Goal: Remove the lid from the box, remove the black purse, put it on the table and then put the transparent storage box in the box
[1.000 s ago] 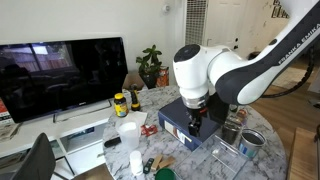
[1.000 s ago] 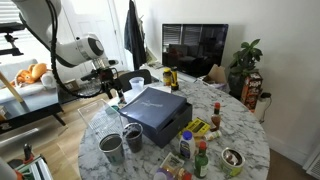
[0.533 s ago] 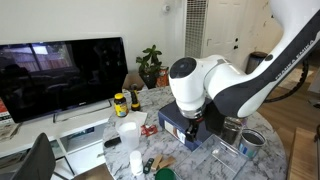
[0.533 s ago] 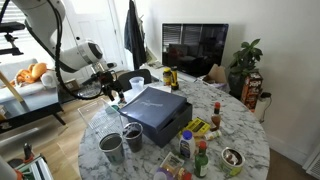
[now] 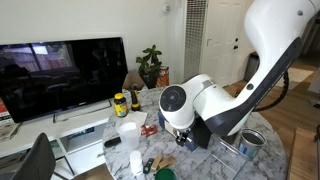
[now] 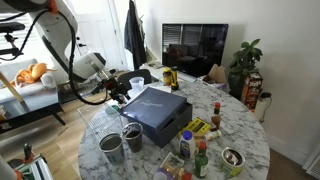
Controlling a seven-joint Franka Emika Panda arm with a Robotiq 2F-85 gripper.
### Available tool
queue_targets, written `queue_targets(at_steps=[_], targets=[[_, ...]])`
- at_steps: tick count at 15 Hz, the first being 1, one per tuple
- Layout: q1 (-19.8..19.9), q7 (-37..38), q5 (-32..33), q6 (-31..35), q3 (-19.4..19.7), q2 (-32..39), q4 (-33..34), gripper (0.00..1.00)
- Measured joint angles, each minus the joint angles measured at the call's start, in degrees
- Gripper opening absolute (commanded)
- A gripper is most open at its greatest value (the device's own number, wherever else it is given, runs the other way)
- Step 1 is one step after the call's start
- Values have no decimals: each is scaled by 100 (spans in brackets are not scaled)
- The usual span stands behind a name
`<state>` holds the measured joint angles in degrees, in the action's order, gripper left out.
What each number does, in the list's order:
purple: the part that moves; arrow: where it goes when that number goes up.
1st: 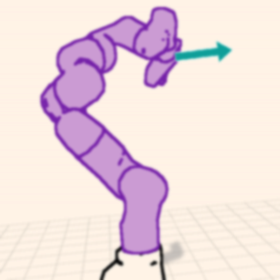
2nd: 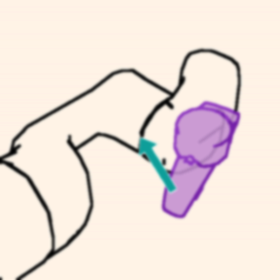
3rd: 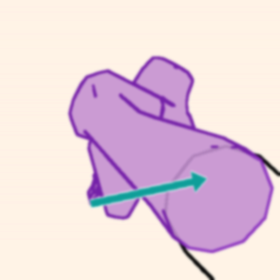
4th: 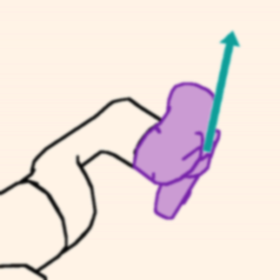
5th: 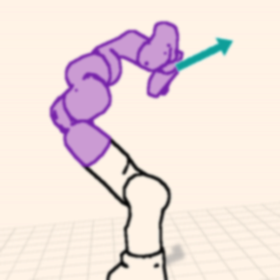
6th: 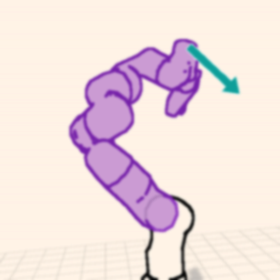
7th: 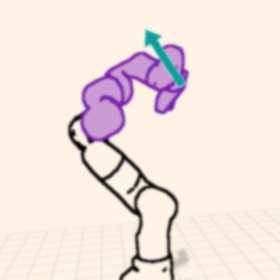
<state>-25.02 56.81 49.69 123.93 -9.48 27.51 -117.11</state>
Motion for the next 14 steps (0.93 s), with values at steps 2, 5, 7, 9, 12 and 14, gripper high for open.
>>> queue_targets(at_steps=[2, 5, 7, 9, 12, 14], targets=[[-44, 119, 210, -118, 69, 240, 206, 100], [-91, 216, 463, -462, 135, 509, 498, 97], [-107, 255, 569, -683, 141, 627, 657, 87], [-123, 265, 631, -860, 141, 725, 786, 70], [-142, 274, 667, -1042, 138, 845, 933, 43], [-162, 276, 669, -1123, 136, 899, 1016, 30]])
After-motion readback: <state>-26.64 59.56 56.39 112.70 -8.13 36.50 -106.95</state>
